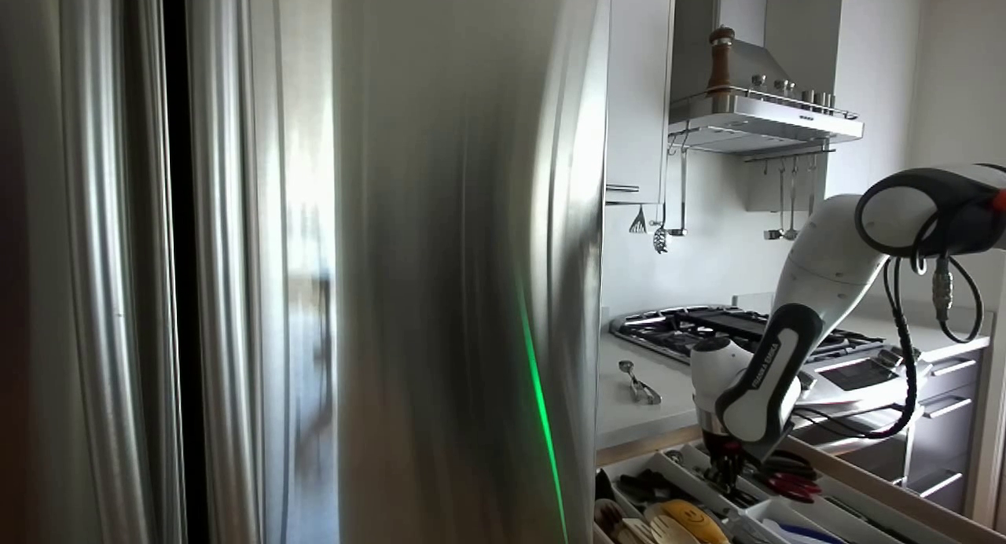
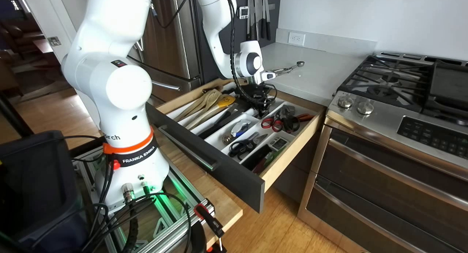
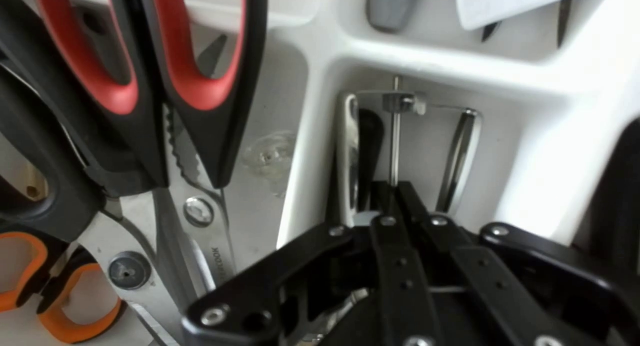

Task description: Put the pair of scissors in the drawer then put an ice cream scoop on the countertop

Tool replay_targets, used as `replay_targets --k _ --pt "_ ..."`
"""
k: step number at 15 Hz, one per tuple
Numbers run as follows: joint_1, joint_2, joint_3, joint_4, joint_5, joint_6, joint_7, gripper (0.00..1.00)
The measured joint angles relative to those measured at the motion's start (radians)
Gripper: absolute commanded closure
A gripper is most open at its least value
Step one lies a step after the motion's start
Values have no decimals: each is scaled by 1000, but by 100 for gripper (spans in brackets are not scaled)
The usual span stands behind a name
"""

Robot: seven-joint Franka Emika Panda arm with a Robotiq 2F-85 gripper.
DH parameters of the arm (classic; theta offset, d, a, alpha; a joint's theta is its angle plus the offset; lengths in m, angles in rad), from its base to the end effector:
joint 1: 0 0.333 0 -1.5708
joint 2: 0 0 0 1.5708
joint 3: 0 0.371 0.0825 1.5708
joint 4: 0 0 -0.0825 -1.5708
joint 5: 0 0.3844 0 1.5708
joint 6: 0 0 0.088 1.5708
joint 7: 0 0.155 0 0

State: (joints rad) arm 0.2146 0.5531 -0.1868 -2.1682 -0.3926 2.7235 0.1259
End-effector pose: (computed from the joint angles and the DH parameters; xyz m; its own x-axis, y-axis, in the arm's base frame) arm 0.5857 0.0199 0.1376 0.9588 0.2831 -0.0213 0.2792 -0.9263 0.2529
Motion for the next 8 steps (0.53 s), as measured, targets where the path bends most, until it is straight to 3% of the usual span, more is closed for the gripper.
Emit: replay_targets --k 8 --pt "10 -60 0 -3 -11 -50 0 99"
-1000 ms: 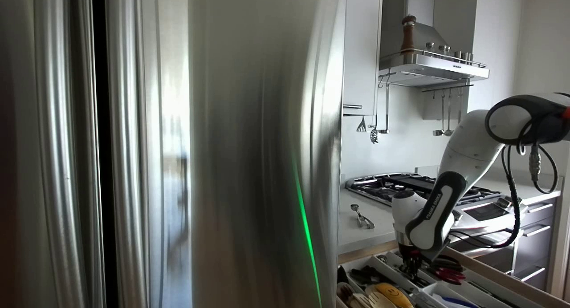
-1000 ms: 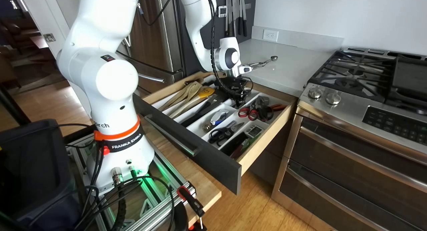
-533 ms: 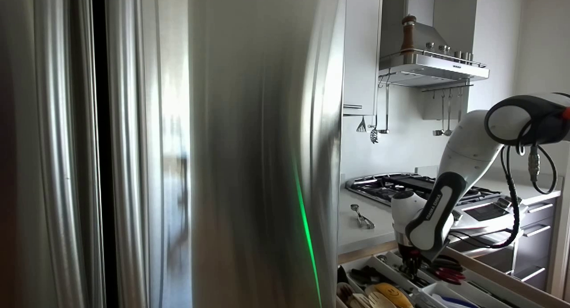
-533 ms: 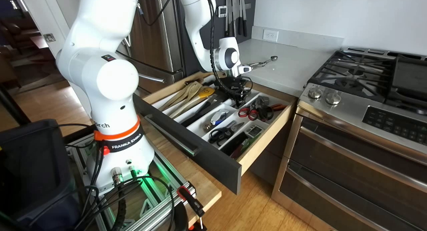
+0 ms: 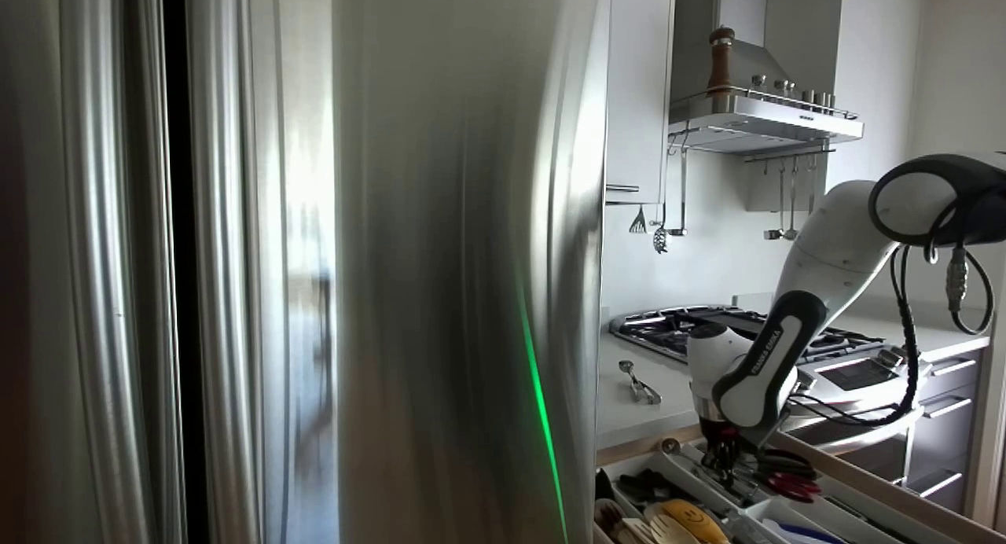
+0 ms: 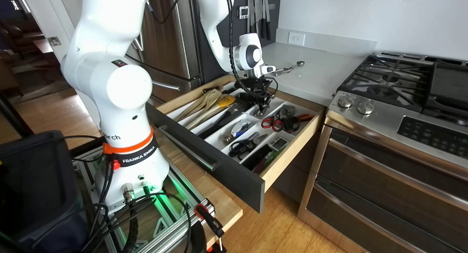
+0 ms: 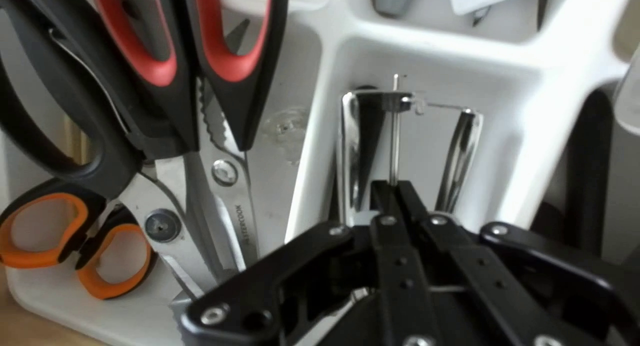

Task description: Put the pair of scissors in the drawer then put an ice cream scoop on the countertop

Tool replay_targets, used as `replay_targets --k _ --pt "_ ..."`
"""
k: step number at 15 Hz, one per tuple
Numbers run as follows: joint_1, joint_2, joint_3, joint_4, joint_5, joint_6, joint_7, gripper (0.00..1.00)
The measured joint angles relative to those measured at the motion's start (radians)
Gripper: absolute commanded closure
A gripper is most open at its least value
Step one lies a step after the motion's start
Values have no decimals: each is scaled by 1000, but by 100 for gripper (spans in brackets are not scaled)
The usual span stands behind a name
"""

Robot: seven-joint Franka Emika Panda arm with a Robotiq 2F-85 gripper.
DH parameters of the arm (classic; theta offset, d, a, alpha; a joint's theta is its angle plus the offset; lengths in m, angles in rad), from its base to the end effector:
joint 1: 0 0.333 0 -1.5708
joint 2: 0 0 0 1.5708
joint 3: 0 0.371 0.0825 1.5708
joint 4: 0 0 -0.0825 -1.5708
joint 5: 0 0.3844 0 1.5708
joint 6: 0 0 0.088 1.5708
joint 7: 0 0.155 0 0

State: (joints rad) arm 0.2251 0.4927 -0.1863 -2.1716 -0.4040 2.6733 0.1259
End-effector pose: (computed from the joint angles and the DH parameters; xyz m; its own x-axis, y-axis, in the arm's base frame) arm 0.5876 0.0244 0.1674 0.9567 0.2906 -0.0145 0.2838 -0.9210 0.2669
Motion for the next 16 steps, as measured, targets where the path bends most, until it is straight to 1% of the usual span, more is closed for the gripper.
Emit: replay_targets --k 3,5,9,12,14,16 --pt "2 -35 6 -1 -12 -51 -1 99" --pt "1 -59 15 -2 -12 -106 -8 99" --pt "-25 -115 61 -8 -9 -277 -73 99" --pt "-69 -175 112 -42 3 -370 -205 99" --pt "-100 -232 149 -85 20 -419 -325 99" --pt "-124 -301 185 -130 61 -459 -452 99"
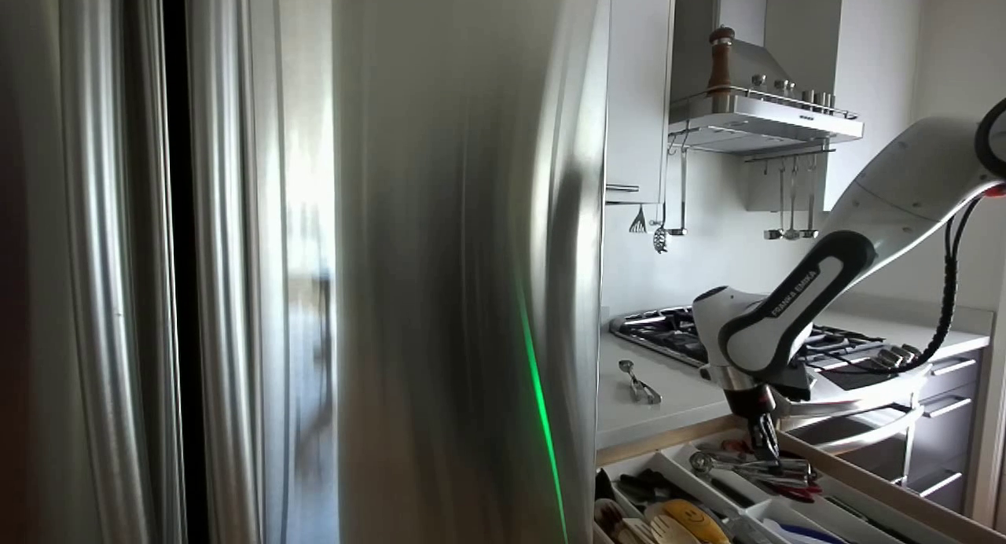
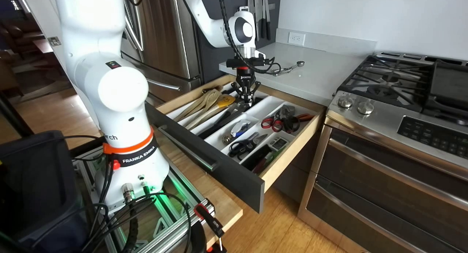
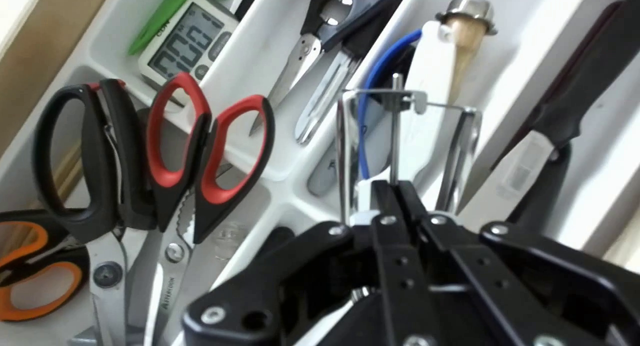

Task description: Put the pair of scissors in the drawer then put an ice cream scoop on the countertop

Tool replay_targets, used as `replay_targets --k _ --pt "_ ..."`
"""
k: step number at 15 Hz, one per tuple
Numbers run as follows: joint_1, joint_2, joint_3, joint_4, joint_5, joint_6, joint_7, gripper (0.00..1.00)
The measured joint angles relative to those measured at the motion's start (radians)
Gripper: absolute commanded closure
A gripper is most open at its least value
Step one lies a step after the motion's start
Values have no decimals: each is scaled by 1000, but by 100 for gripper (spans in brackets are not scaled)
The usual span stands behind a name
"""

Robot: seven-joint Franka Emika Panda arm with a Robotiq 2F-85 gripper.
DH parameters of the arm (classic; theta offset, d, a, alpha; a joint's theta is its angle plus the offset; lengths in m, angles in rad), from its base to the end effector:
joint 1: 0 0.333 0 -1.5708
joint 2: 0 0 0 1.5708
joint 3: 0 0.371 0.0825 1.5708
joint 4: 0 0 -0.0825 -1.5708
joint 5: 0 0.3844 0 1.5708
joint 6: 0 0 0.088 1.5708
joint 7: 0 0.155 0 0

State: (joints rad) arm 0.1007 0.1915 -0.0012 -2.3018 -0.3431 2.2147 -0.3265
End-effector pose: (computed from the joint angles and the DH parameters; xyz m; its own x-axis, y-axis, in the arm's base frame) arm 0.4947 0.0253 0.2542 0.7453 0.5701 -0.3458 0.6329 -0.7681 0.0976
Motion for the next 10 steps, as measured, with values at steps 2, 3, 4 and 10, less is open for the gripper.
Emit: replay_targets --k 2,3,4,10 --pt "-17 -76 33 -33 89 -34 -138 99" --pt "-22 -112 46 -40 148 -48 -205 99" --pt "-23 -146 54 -40 215 -62 -268 99" --pt "-26 -253 42 31 561 -68 -382 99"
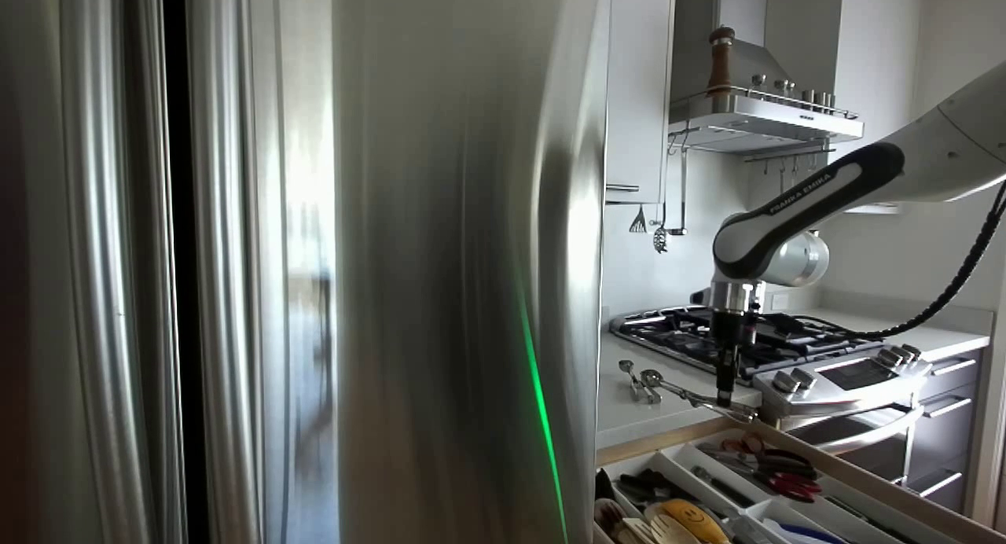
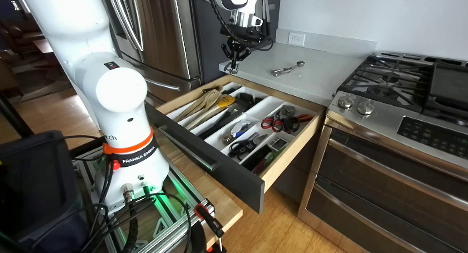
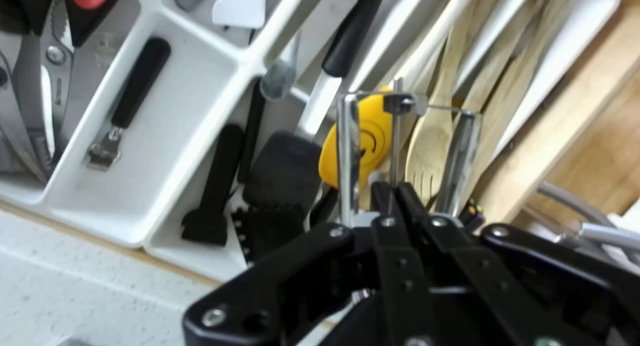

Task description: Put the pair of scissors in the drawer then put an ice cream scoop on the countertop

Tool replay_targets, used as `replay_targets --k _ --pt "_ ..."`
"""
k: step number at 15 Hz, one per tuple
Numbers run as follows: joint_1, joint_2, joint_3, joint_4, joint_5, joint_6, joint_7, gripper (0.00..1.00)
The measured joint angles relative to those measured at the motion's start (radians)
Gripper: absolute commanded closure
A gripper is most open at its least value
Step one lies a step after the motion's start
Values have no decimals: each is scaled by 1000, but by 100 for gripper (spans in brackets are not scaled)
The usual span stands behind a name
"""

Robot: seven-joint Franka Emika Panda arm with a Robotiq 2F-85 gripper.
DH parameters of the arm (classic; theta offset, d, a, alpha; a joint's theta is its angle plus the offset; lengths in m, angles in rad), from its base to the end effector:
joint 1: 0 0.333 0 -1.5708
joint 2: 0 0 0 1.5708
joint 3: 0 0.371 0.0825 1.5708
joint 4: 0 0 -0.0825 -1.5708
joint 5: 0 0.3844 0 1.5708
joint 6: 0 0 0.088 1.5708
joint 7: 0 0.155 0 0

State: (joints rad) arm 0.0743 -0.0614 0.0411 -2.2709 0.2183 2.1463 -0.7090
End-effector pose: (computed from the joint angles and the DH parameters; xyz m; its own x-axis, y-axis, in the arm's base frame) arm 0.4912 0.0749 0.3867 0.7673 0.6388 0.0560 0.6373 -0.7498 -0.1778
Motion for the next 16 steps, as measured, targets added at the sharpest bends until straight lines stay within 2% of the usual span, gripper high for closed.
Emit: replay_targets --k 3,8,12,16 --pt "-16 20 -18 65 52 41 72 99" --pt "-51 136 -40 198 59 135 267 99" --pt "-77 270 -54 331 42 218 453 99" --pt "-82 390 -81 452 -32 260 675 99"
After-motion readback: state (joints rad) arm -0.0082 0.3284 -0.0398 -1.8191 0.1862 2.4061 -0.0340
